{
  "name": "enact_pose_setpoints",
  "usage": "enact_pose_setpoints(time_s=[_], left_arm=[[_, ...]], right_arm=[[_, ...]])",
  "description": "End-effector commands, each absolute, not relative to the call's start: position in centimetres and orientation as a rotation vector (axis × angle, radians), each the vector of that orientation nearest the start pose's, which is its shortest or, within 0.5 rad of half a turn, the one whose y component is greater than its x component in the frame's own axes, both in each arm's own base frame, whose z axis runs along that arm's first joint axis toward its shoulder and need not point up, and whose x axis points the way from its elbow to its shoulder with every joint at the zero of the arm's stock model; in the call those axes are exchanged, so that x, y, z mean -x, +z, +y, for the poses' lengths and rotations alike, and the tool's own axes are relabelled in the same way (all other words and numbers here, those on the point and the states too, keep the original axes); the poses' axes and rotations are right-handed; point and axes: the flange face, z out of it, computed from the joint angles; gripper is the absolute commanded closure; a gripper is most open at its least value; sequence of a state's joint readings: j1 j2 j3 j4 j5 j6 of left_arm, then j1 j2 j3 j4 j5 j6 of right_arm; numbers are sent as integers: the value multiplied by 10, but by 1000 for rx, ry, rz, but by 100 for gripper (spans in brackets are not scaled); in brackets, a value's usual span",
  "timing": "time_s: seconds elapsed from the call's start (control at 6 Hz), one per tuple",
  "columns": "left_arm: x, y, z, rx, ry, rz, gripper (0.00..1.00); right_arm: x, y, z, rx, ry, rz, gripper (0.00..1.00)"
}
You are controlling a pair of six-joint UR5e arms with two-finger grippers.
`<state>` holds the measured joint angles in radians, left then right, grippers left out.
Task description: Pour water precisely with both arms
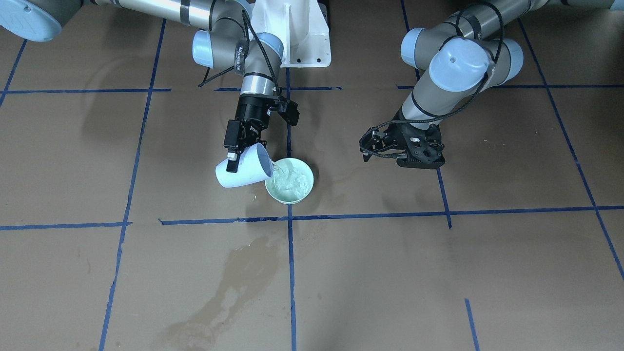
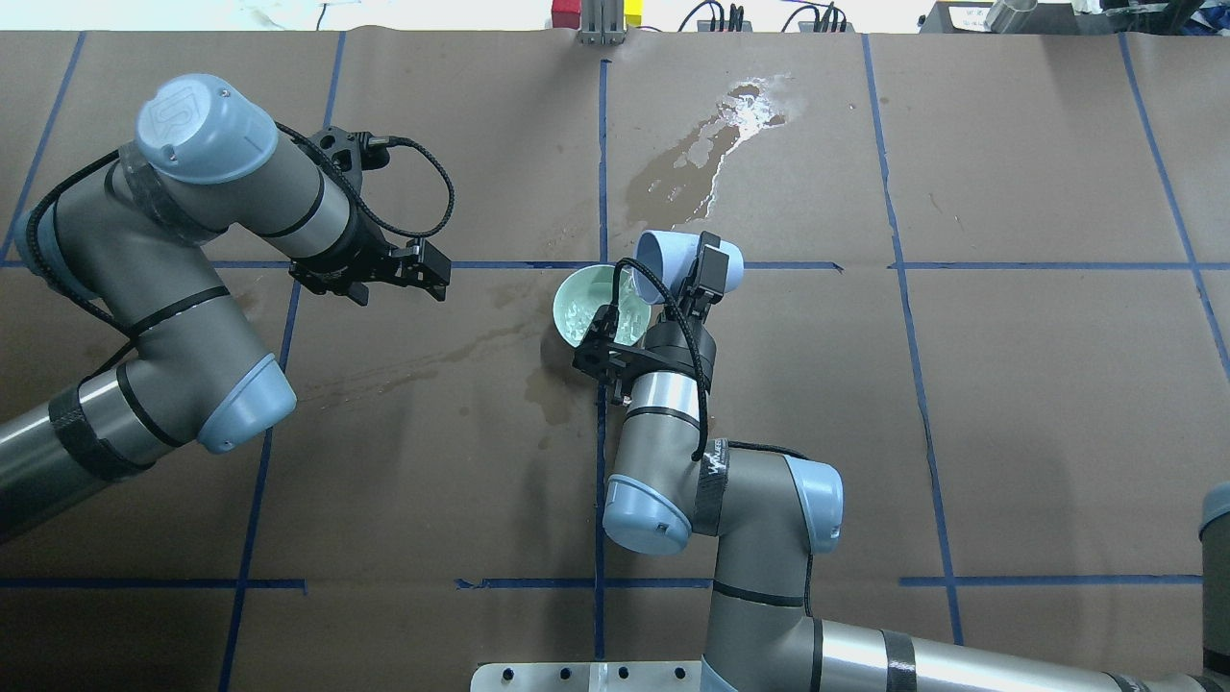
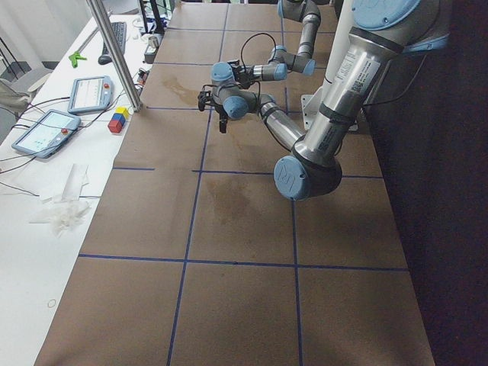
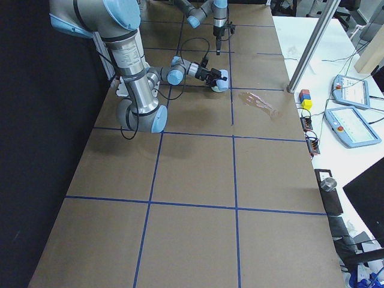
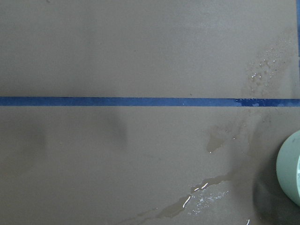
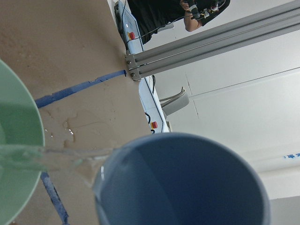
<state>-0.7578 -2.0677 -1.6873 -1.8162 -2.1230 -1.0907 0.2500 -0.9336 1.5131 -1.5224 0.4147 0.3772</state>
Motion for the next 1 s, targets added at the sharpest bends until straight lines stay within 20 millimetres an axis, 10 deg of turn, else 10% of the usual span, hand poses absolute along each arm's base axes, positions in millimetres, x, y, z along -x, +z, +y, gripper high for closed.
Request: enact_pose_setpoints(time_s=[0.0, 0.83], left_arm=[[-418, 290, -507, -64, -18, 979, 0], [-418, 290, -507, -62, -17, 980, 0]], right_arm=[[609, 264, -387, -1202, -470, 342, 100], [609, 247, -387, -1214, -451, 313, 100]])
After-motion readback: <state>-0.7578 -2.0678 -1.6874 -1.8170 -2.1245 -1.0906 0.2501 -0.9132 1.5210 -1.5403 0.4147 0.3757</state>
